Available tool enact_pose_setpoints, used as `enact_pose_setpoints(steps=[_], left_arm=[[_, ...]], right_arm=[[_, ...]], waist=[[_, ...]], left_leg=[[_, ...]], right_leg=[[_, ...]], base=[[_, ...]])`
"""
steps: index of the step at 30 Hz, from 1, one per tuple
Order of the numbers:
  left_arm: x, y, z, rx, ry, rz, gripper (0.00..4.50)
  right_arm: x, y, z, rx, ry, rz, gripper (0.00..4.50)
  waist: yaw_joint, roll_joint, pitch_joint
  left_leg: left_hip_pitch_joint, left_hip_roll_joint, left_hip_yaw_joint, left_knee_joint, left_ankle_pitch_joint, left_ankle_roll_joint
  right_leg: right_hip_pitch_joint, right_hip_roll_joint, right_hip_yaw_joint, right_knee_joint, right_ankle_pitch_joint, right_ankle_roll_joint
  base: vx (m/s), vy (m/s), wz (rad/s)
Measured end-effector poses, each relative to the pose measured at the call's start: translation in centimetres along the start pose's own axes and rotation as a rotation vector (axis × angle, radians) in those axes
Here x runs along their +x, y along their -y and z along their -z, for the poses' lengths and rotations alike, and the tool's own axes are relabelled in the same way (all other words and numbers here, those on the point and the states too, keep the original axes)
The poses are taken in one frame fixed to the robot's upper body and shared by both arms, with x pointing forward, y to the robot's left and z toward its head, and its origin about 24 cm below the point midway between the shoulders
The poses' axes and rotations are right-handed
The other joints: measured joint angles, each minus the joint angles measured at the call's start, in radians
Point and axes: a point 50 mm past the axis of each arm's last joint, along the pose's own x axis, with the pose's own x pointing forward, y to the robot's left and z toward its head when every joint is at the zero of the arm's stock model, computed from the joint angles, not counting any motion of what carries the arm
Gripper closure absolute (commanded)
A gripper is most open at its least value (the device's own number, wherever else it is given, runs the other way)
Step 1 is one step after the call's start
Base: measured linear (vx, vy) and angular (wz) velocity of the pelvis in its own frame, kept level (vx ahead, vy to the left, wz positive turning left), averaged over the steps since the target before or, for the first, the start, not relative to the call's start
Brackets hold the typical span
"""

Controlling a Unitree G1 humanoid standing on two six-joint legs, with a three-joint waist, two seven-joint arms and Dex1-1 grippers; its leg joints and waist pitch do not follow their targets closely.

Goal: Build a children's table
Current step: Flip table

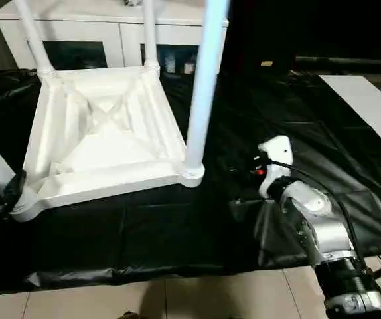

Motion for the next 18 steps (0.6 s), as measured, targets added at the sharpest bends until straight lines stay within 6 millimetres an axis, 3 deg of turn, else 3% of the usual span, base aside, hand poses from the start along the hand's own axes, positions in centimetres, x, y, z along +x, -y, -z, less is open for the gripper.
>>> enact_pose_setpoints(steps=[5,11,18], left_arm=[[0.8,0.5,0.2,0.003,0.002,-0.004,1.53],[1.6,0.7,0.2,0.002,0.003,-0.013,1.53],[2.8,1.3,-0.1,0.008,0.025,-0.012,1.53]], right_arm=[[-0.2,-0.1,-0.6,0.029,0.051,-0.058,0.11],[0.8,0.1,-1.0,-0.025,0.049,-0.053,0.11],[6.1,-1.8,-0.5,-0.011,-0.012,-0.066,0.11]], waist=[[0.012,-0.002,-0.001],[0.010,-0.002,-0.001],[0.002,-0.003,0.000]], left_leg=[[0.000,0.000,0.000,0.000,0.000,0.000],[0.000,0.000,0.000,0.000,0.000,0.000],[0.002,0.000,0.000,0.000,0.000,0.000]], right_leg=[[0.000,0.000,0.000,0.000,0.000,0.000],[-0.001,0.000,0.000,0.000,0.000,0.001],[-0.001,0.001,0.001,0.002,0.001,-0.001]], base=[[0.000,0.000,0.00],[0.000,0.000,0.00],[0.000,0.000,0.00]])
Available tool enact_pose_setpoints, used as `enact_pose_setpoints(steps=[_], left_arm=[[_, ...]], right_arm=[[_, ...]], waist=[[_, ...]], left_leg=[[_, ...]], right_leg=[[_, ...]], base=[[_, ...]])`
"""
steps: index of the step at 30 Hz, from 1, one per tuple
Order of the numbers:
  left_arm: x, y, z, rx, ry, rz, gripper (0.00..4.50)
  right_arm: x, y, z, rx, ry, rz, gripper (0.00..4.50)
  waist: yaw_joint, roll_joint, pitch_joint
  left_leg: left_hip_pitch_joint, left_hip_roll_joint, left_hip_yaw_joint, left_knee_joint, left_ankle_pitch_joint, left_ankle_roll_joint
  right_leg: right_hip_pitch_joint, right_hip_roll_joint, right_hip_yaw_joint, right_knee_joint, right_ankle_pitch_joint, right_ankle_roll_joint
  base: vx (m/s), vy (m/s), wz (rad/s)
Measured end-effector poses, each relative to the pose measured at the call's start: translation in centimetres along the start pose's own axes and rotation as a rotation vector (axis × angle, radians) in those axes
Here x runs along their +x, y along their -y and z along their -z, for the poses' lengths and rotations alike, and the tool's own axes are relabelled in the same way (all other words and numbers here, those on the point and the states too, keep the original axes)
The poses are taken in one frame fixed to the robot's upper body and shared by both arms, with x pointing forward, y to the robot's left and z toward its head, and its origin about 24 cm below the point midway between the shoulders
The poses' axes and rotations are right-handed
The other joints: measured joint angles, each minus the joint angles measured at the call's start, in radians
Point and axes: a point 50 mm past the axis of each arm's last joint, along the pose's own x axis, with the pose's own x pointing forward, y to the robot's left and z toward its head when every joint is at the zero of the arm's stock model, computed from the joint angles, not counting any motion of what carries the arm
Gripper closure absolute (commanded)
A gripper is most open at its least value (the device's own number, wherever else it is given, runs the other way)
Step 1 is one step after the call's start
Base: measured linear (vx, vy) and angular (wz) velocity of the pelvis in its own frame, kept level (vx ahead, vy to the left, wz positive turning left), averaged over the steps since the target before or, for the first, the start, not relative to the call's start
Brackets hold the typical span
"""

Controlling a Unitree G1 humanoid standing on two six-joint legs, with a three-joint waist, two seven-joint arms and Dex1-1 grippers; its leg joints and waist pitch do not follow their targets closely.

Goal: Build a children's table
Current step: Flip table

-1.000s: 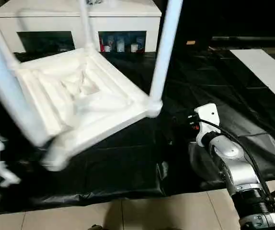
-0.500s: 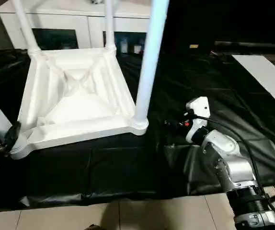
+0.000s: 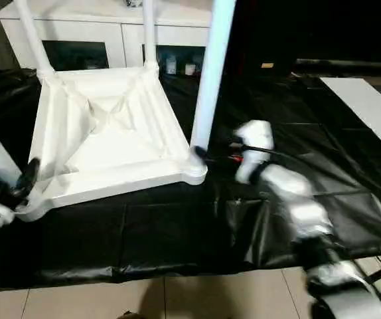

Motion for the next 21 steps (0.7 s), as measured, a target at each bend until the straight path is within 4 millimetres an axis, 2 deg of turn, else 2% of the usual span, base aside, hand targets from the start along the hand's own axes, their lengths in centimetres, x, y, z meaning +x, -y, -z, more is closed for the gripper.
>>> enact_pose_setpoints(steps=[4,8,9,10,13,14,15,18,21], left_arm=[[0.0,0.1,0.0,0.002,-0.001,0.002,1.53],[0.0,0.1,-0.1,0.009,-0.003,-0.012,1.53],[0.0,0.2,-0.2,0.010,0.001,-0.012,1.53],[0.1,0.4,-0.2,0.006,0.004,-0.007,1.82],[0.2,1.0,-0.2,-0.003,0.009,0.010,1.89],[0.3,1.1,-0.1,-0.005,0.009,0.012,2.09],[0.3,1.2,-0.1,-0.006,0.007,0.014,2.25],[0.4,1.6,-0.1,-0.013,0.010,0.021,2.35],[0.5,1.9,-0.2,-0.022,0.015,0.017,2.46]], right_arm=[[1.6,0.0,-0.8,-0.008,-0.003,0.042,0.11],[2.3,1.2,-1.5,0.012,0.008,0.178,0.11],[2.2,1.4,-1.4,0.037,0.015,0.212,0.36],[2.2,1.5,-1.4,0.059,0.020,0.232,0.45],[2.1,1.7,-1.2,0.090,0.027,0.252,0.58],[2.1,1.7,-1.2,0.097,0.029,0.253,0.85],[2.1,1.7,-1.1,0.105,0.032,0.254,0.88],[2.0,1.7,-1.0,0.119,0.037,0.250,1.00],[1.3,1.6,-0.6,0.135,0.063,0.249,1.32]], waist=[[0.005,-0.003,0.001],[0.010,-0.005,0.000],[0.011,-0.005,0.000],[0.012,-0.005,0.000],[0.013,-0.005,0.000],[0.014,-0.005,0.000],[0.014,-0.005,0.001],[0.015,-0.004,0.001],[0.018,-0.004,0.001]], left_leg=[[-0.001,0.000,0.000,0.000,0.000,0.000],[-0.004,0.000,0.000,0.000,0.000,0.000],[-0.005,0.000,0.000,0.000,0.000,0.000],[-0.005,0.000,0.000,0.000,0.000,0.000],[-0.006,0.000,0.001,0.000,0.000,0.000],[-0.006,0.000,0.001,0.000,0.000,0.000],[-0.006,0.000,0.001,0.000,0.000,0.000],[-0.006,0.000,0.000,0.000,0.000,0.000],[-0.007,0.000,0.000,0.000,0.000,0.000]], right_leg=[[0.000,0.000,0.000,0.000,0.000,-0.001],[-0.001,0.000,0.000,-0.002,0.000,0.000],[-0.002,0.000,0.000,-0.002,0.000,0.000],[-0.002,0.000,0.000,-0.002,0.000,0.000],[-0.002,0.000,0.000,-0.002,0.000,0.000],[-0.002,0.000,0.000,-0.002,0.000,0.000],[-0.002,0.000,0.000,-0.002,0.000,0.000],[-0.002,0.000,0.000,-0.002,0.000,0.000],[-0.001,0.000,0.000,-0.003,0.000,0.000]], base=[[0.000,0.000,0.00],[0.000,0.000,0.00],[0.000,0.000,0.00],[0.000,0.000,0.00],[0.000,0.000,0.00],[0.000,0.000,0.00],[0.000,0.000,0.00],[0.000,0.000,0.00],[0.000,0.000,0.00]])
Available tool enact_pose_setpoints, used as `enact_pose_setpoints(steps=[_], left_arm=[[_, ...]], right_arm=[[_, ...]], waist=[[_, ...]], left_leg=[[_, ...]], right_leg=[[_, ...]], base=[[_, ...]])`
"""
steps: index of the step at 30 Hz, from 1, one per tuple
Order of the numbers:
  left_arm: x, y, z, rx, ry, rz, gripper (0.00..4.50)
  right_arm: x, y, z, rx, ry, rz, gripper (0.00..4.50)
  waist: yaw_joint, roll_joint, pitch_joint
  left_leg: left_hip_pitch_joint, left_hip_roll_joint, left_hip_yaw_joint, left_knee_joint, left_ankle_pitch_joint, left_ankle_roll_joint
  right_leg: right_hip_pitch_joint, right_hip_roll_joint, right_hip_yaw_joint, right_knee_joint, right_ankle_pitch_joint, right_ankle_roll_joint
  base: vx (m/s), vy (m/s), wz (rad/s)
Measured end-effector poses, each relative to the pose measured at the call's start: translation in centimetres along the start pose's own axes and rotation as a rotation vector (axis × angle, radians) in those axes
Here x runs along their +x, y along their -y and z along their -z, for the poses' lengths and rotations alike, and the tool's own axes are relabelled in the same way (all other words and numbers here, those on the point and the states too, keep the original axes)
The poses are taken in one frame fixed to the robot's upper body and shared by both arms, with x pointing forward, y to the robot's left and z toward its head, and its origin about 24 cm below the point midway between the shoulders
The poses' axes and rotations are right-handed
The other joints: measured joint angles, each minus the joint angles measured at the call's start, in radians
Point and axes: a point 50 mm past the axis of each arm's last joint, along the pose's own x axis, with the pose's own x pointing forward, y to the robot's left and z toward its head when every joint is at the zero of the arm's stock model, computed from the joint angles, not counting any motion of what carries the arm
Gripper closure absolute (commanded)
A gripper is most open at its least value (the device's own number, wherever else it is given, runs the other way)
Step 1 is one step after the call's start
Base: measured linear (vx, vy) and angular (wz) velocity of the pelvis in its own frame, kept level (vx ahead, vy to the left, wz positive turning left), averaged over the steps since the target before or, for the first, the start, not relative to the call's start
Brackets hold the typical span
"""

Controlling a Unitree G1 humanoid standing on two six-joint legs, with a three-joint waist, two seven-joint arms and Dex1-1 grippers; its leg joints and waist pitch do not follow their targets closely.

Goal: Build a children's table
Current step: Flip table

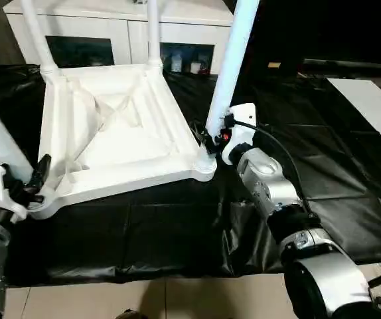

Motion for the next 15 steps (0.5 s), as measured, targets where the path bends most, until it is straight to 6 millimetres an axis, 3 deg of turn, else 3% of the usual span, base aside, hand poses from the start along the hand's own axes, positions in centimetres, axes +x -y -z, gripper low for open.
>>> enact_pose_setpoints(steps=[4,7,15], left_arm=[[0.1,0.3,0.1,-0.009,0.002,-0.007,2.49],[0.1,0.5,0.1,-0.011,0.004,-0.002,2.49],[0.0,0.8,0.0,-0.009,0.008,0.020,2.50]], right_arm=[[-1.5,0.1,1.1,0.023,0.006,-0.007,1.75],[-1.9,0.2,1.1,0.028,0.015,-0.010,1.95],[-5.6,0.6,1.1,0.015,0.038,-0.023,2.64]], waist=[[0.000,0.000,0.000],[0.001,0.000,0.000],[0.007,0.000,0.000]], left_leg=[[0.000,-0.001,0.000,0.000,0.000,0.000],[0.000,-0.001,0.000,0.000,0.000,0.000],[-0.001,-0.001,0.000,-0.001,0.000,0.000]], right_leg=[[0.001,0.000,0.002,0.000,0.000,0.001],[0.001,0.000,0.002,0.000,0.000,0.001],[0.002,0.000,0.003,-0.002,-0.003,0.006]], base=[[0.000,0.000,0.00],[0.000,0.000,0.00],[0.000,0.000,0.00]])
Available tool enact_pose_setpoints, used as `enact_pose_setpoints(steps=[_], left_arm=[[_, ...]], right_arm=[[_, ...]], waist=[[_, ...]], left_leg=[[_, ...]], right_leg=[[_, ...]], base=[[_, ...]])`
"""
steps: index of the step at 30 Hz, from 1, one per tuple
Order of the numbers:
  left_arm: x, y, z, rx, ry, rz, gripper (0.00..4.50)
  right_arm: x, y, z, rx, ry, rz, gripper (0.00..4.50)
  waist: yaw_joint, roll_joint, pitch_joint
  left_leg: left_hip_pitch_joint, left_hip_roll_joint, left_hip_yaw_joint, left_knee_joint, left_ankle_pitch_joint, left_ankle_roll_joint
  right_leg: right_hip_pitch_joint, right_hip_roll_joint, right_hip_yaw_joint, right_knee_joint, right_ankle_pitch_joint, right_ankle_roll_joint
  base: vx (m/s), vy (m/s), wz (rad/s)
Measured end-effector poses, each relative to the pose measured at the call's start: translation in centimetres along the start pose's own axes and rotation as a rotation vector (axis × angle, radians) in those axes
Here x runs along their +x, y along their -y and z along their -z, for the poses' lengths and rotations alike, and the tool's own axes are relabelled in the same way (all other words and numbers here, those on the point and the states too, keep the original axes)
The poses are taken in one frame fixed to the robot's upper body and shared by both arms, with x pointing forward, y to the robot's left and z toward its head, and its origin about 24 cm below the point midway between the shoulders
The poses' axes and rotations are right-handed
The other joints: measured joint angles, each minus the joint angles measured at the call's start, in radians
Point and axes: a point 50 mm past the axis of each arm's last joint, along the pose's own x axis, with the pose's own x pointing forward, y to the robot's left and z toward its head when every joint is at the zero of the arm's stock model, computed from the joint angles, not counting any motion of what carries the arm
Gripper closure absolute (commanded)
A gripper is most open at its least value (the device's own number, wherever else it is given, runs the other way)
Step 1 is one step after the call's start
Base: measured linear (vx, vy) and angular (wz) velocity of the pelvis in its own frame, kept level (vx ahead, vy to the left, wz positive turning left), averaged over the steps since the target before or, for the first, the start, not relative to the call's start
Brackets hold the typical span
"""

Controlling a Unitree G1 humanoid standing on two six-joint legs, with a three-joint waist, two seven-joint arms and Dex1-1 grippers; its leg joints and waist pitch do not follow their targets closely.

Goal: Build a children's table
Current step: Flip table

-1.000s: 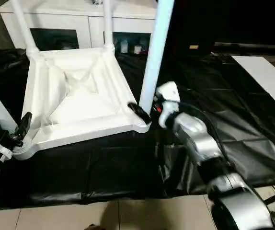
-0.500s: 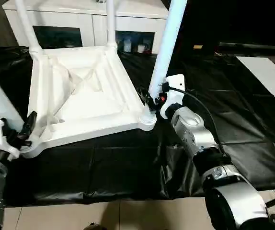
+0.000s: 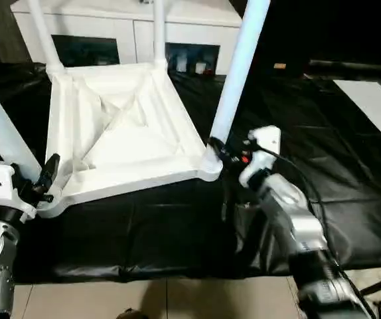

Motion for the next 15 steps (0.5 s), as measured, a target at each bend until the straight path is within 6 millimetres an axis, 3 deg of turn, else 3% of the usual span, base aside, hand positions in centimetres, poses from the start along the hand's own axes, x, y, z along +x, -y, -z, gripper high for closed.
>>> enact_pose_setpoints(steps=[4,8,10,13,15], left_arm=[[-0.2,-0.1,0.0,0.003,-0.004,-0.012,2.50],[-0.2,-0.1,0.1,0.002,-0.007,-0.014,2.50],[-0.1,-0.1,0.1,0.001,-0.008,-0.013,2.50],[-0.1,-0.1,0.1,0.001,-0.008,-0.011,2.50],[0.0,0.0,0.1,0.000,-0.008,-0.009,2.50]], right_arm=[[-1.8,0.4,0.3,0.003,-0.012,0.008,2.99],[-1.8,0.4,0.3,0.006,-0.013,0.010,3.22],[-1.3,0.5,-0.3,0.017,0.009,-0.003,2.85],[-0.6,0.3,-1.2,0.005,0.030,-0.053,2.81],[0.0,0.0,-1.6,-0.010,0.021,-0.110,2.39]], waist=[[-0.005,0.001,0.001],[-0.013,0.002,0.001],[-0.015,0.002,0.001],[-0.015,0.000,0.000],[-0.015,-0.001,0.000]], left_leg=[[0.001,0.000,0.000,-0.001,0.000,0.000],[0.001,0.000,-0.001,-0.001,0.000,0.000],[0.001,0.000,-0.001,-0.001,0.000,0.000],[0.001,0.000,-0.001,-0.001,0.000,0.000],[0.001,-0.001,-0.001,-0.001,0.000,0.000]], right_leg=[[-0.001,0.001,0.001,0.000,0.000,0.001],[-0.001,0.001,0.000,0.001,-0.001,0.002],[-0.001,0.001,0.001,0.000,-0.002,0.005],[-0.001,0.001,0.001,0.000,-0.002,0.005],[-0.001,0.001,0.002,0.000,0.000,0.003]], base=[[0.000,0.000,0.00],[0.000,0.000,0.00],[0.000,0.000,0.00],[0.000,0.000,0.00],[0.000,0.000,0.00]])
